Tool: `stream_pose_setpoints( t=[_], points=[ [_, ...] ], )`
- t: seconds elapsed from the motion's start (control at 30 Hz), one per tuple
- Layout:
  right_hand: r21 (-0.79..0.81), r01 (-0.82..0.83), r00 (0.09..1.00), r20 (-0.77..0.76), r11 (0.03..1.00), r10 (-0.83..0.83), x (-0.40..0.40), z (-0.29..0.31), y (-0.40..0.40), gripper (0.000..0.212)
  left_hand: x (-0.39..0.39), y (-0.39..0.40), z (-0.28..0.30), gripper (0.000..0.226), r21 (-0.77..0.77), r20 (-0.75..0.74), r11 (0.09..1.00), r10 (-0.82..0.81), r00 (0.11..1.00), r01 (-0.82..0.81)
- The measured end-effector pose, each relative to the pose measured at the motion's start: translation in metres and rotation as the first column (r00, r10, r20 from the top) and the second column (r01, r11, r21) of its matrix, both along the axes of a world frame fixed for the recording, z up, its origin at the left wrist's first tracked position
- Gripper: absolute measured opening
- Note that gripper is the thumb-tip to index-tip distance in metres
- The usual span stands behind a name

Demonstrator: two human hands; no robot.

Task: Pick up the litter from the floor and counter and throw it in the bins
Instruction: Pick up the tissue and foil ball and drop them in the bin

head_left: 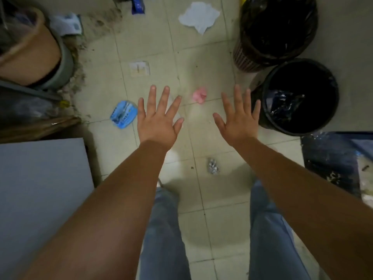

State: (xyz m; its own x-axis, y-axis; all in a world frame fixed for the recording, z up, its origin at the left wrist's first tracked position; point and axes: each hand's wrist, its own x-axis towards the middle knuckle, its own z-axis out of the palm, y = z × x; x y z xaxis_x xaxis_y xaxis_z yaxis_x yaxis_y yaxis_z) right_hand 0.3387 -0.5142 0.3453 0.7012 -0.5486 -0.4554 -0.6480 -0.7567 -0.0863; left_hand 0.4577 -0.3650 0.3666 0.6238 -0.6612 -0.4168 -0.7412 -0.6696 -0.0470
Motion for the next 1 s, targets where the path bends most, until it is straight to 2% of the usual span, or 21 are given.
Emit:
stream_pose_setpoints(
  t=[0.2,0.33,0.43,0.53,0.63,0.8,0.9,1.0],
  points=[
    [0.041,0.094,0.995,-0.021,0.995,-0.093,0.019,-0.026,0.109,0.061,0.041,0.08,-0.016,0.057,0.042,-0.031,0.994,-0.096,0.995,0.097],
    [0.154,0.192,0.981,-0.071,0.969,-0.183,0.008,-0.066,0.129,0.056,0.048,0.098,-0.053,0.057,0.041,-0.078,0.991,-0.127,0.989,0.131],
    [0.207,0.288,0.953,-0.152,0.935,-0.26,-0.011,-0.108,0.133,0.054,0.045,0.101,-0.09,0.058,0.125,-0.101,0.971,-0.193,0.976,0.205],
    [0.221,0.378,0.918,-0.214,0.899,-0.333,-0.034,-0.143,0.129,0.054,0.037,0.09,-0.124,0.058,0.165,-0.16,0.94,-0.273,0.949,0.298],
    [0.249,0.444,0.888,-0.247,0.861,-0.387,-0.052,-0.168,0.12,0.052,0.024,0.068,-0.149,0.057,0.186,-0.237,0.929,-0.274,0.932,0.32],
    [0.224,0.589,0.804,-0.265,0.777,-0.533,-0.074,-0.227,0.096,0.052,0.025,0.025,-0.217,0.054,0.215,-0.274,0.899,-0.319,0.907,0.381],
    [0.237,0.6,0.773,-0.418,0.764,-0.478,-0.087,-0.28,0.09,0.059,0.027,0.005,-0.271,0.053,0.265,-0.3,0.882,-0.307,0.903,0.388],
    [0.209,0.633,0.705,-0.554,0.745,-0.444,-0.092,-0.333,0.092,0.07,0.031,-0.011,-0.329,0.054,0.321,-0.344,0.875,-0.249,0.906,0.362]
  ],
)
